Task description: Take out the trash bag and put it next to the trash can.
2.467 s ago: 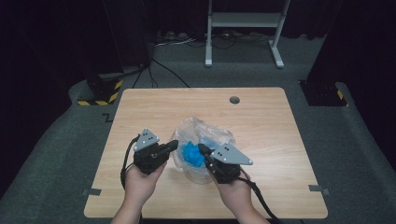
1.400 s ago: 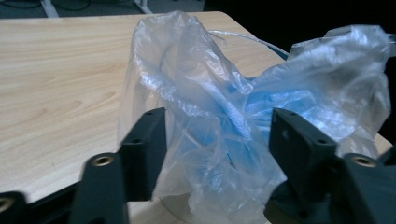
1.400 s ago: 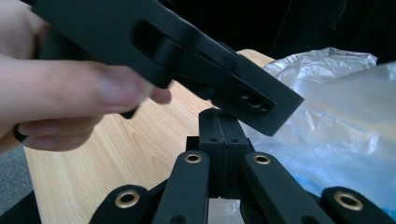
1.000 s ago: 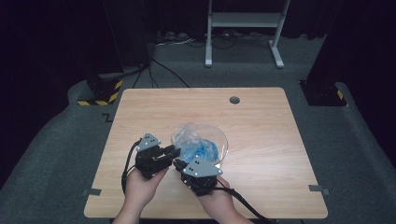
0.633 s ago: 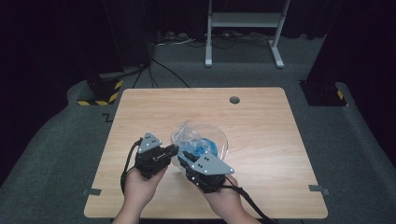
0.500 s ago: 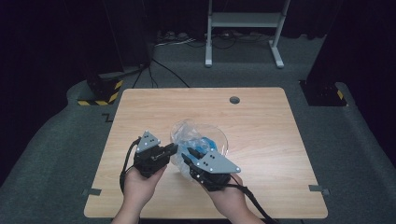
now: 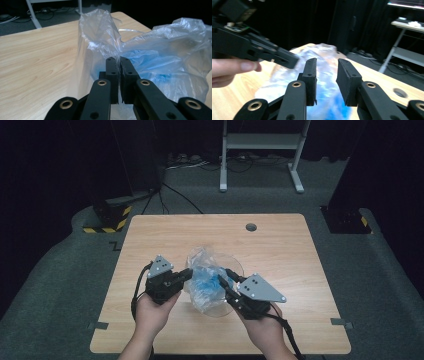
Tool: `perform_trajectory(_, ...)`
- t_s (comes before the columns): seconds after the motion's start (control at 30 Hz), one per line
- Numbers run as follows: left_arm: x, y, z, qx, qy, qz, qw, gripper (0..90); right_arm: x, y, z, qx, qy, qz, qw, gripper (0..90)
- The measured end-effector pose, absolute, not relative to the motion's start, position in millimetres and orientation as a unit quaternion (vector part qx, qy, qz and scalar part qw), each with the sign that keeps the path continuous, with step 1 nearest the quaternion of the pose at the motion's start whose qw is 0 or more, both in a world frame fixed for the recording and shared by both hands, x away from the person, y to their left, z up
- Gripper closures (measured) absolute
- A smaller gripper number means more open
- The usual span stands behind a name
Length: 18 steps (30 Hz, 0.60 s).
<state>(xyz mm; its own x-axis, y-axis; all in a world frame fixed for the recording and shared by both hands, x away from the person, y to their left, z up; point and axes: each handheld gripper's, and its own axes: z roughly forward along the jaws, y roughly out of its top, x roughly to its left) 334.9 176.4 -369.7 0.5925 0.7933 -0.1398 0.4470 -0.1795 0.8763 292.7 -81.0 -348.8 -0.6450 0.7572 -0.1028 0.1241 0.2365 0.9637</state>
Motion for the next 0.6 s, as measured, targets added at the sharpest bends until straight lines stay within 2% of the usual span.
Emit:
perform_trajectory(0.23,342.2,172.6,-365.3,0.744,0.406,0.173,0.501,87.0,296.3,-122.0,-341.6,0.354,0.702,0.533,0.313,65.3)
perform_trajectory(0.47,345.5,171.2,-363.2,0.741,0.402,0.167,0.512,87.3,298.2,-145.1,-343.3,0.381,0.694,0.511,0.334,63.4)
perform_trajectory(0.6,346.2,170.8,-361.7,0.737,0.397,0.168,0.52,87.3,303.3,-158.0,-354.1,0.396,0.704,0.487,0.333,58.5)
